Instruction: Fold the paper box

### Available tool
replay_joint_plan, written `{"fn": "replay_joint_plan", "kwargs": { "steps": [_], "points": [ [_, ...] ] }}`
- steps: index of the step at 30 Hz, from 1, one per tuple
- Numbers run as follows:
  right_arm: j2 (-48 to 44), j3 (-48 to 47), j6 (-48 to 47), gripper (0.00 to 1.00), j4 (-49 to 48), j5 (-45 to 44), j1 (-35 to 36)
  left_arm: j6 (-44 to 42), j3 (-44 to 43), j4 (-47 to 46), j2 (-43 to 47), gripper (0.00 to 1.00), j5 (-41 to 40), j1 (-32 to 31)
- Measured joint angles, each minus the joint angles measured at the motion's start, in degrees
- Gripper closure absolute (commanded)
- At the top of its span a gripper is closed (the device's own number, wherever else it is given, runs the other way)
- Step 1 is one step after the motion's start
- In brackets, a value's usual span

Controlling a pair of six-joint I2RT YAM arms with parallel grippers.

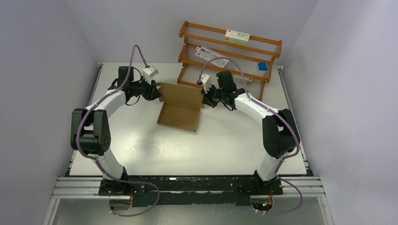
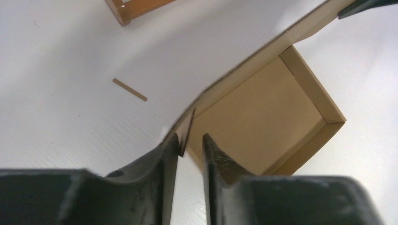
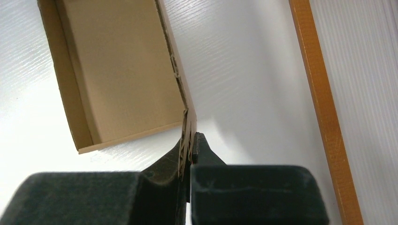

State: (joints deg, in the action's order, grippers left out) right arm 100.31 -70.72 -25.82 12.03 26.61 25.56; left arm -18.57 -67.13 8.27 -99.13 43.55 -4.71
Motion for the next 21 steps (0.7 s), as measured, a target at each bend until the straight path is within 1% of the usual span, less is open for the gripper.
{"fn": "replay_joint_plan", "kwargs": {
  "steps": [2, 4, 9, 12, 16, 21],
  "points": [
    [0.0, 0.0, 0.0, 1.0, 0.0, 0.0, 0.0, -0.2, 0.0, 0.3, 0.0, 0.88, 0.3, 0.0],
    [0.0, 0.0, 0.3, 1.0, -0.1, 0.0, 0.0, -0.5, 0.0, 0.2, 0.0, 0.94, 0.7, 0.0],
    [0.0, 0.1, 2.7, 1.0, -1.9, -2.0, 0.4, 0.5, 0.5, -1.2, 0.0, 0.95, 1.1, 0.0],
    [0.0, 0.5, 6.0, 1.0, -4.0, -5.9, 1.4, 2.7, 2.3, -2.9, 0.9, 0.95, -0.3, -0.2],
    [0.0, 1.2, 11.8, 1.0, -6.1, -14.1, 4.0, 6.5, 5.3, -4.9, 4.0, 0.95, -6.0, -2.0],
    [0.0, 2.1, 19.4, 0.99, -8.4, -26.0, 7.7, 13.1, 8.8, -8.2, 7.9, 0.95, -15.8, -5.6]
  ]
}}
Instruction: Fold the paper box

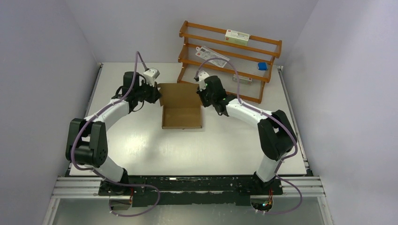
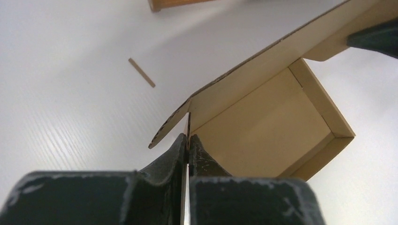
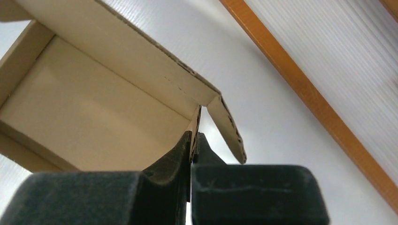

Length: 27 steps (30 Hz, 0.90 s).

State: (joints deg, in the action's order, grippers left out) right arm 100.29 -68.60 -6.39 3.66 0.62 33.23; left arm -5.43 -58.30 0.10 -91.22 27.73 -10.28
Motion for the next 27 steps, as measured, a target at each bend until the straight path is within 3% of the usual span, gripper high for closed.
{"fn": "replay_joint_plan", "kwargs": {
  "steps": [5, 16, 27],
  "points": [
    [-0.2, 2.1, 8.9, 0.97, -2.2, -10.1, 3.3, 8.2, 4.3, -4.3, 2.3, 0.94, -7.5, -2.8],
    [-0.2, 2.6, 22.7, 0.96, -2.0, -23.2, 6.6, 22.9, 10.2, -11.1, 5.6, 0.93, -18.8, -8.3],
    [-0.9, 8.0, 29.4, 0.96, -7.5, -33.6, 11.0, 28.9, 18.3, -17.7, 10.7, 0.91, -24.7, -11.9]
  ]
}}
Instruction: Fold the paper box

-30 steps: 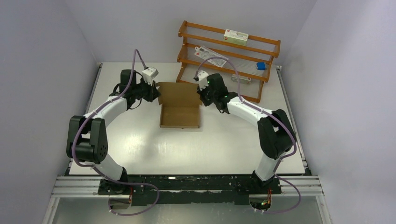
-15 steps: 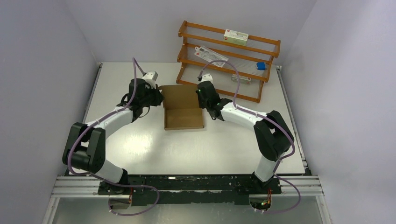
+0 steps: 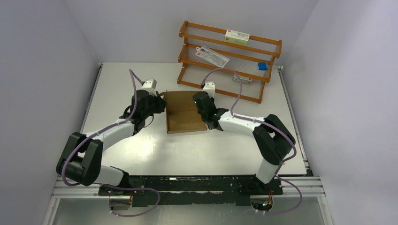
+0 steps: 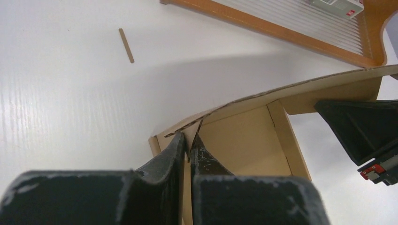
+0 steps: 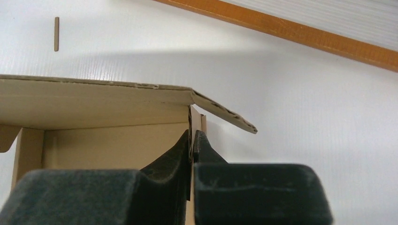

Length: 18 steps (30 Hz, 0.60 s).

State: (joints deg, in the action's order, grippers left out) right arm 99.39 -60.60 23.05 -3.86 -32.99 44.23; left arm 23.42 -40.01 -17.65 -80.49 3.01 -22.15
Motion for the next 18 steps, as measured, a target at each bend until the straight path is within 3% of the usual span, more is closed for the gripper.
{"fn": "replay_joint_plan", "kwargs": {
  "steps": [18],
  "points": [
    [-4.8, 11.8, 5.9, 0.92, -8.7, -7.6, 4.5, 6.6, 12.0, -10.3, 6.8, 0.89, -5.0, -5.8]
  ]
}}
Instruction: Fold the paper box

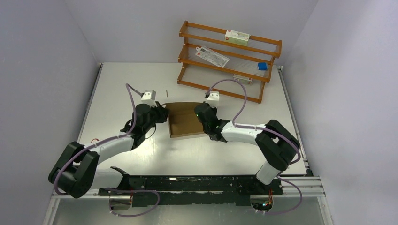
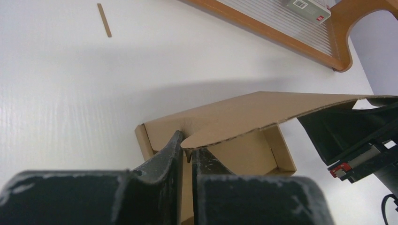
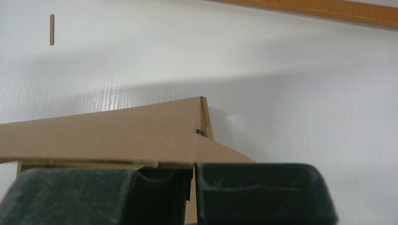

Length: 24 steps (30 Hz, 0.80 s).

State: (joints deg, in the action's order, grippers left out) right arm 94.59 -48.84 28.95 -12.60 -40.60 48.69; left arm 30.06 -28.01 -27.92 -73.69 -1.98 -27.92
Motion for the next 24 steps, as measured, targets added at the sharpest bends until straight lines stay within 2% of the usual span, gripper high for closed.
{"fn": "replay_joint_plan", "kwargs": {
  "steps": [5, 12, 18, 24],
  "points": [
    [-0.6, 3.3, 1.3, 0.91, -2.7, -0.9, 1.0, 2.4, 3.5, -1.4, 1.9, 0.88, -3.2, -3.2],
    [-1.6, 8.9, 1.8, 0.86, -7.1, 0.9, 2.6, 5.6, 8.2, -1.8, 2.7, 0.84, -2.2, -6.8],
    [-2.8, 11.4, 1.6, 0.75, -7.8, 5.3, 4.1, 6.4, 10.7, -1.8, 3.5, 0.81, -0.7, -7.9],
    [-8.7, 14.1, -0.3, 0.55, -7.9, 6.5, 4.1, 6.4, 12.0, 2.9, 11.4, 0.81, -0.8, -7.9]
  ]
}}
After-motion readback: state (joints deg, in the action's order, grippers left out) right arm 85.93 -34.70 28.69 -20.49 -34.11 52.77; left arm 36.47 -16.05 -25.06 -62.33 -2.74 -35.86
